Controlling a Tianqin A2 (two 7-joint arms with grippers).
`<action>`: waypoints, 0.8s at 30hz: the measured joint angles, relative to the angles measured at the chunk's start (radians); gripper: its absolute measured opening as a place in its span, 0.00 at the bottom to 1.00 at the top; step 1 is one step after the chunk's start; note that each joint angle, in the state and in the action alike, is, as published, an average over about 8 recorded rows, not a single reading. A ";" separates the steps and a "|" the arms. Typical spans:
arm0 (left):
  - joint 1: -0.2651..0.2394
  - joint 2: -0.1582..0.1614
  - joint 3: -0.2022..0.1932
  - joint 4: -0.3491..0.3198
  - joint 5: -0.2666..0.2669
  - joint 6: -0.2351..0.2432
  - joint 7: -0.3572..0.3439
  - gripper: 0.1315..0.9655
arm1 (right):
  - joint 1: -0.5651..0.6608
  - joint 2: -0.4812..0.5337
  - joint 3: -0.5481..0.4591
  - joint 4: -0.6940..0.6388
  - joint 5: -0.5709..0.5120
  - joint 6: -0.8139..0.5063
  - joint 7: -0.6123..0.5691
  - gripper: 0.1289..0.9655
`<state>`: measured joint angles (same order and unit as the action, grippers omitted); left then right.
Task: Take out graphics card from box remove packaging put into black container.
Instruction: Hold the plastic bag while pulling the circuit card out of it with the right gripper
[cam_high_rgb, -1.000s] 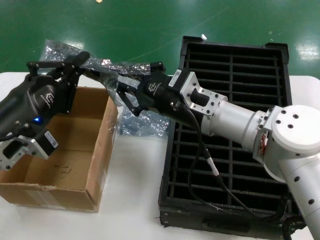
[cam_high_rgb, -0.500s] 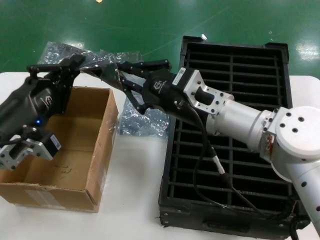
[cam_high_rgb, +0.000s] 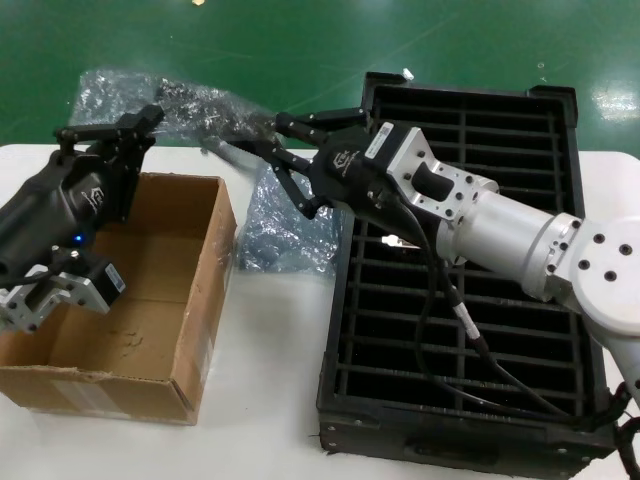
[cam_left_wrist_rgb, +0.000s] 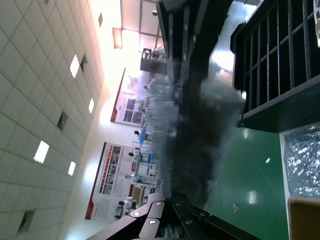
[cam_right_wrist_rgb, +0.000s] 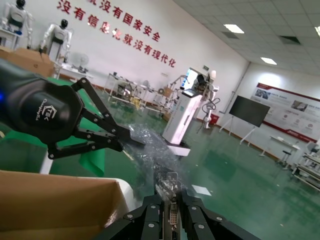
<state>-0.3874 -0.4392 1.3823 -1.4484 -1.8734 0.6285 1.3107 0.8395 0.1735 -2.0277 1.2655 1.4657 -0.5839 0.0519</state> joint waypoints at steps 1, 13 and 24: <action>-0.003 0.001 -0.002 0.005 -0.001 0.000 0.004 0.01 | -0.002 0.004 -0.001 0.009 -0.013 0.003 0.014 0.07; -0.038 0.013 -0.023 0.060 -0.006 -0.014 0.039 0.01 | -0.048 0.049 0.034 0.172 -0.281 -0.022 0.264 0.07; -0.051 0.034 -0.045 0.071 -0.035 -0.032 -0.023 0.01 | -0.129 0.050 0.155 0.430 -0.640 -0.222 0.528 0.07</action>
<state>-0.4382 -0.4054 1.3370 -1.3776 -1.9085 0.5963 1.2876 0.7109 0.2235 -1.8730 1.6952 0.8257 -0.8059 0.5801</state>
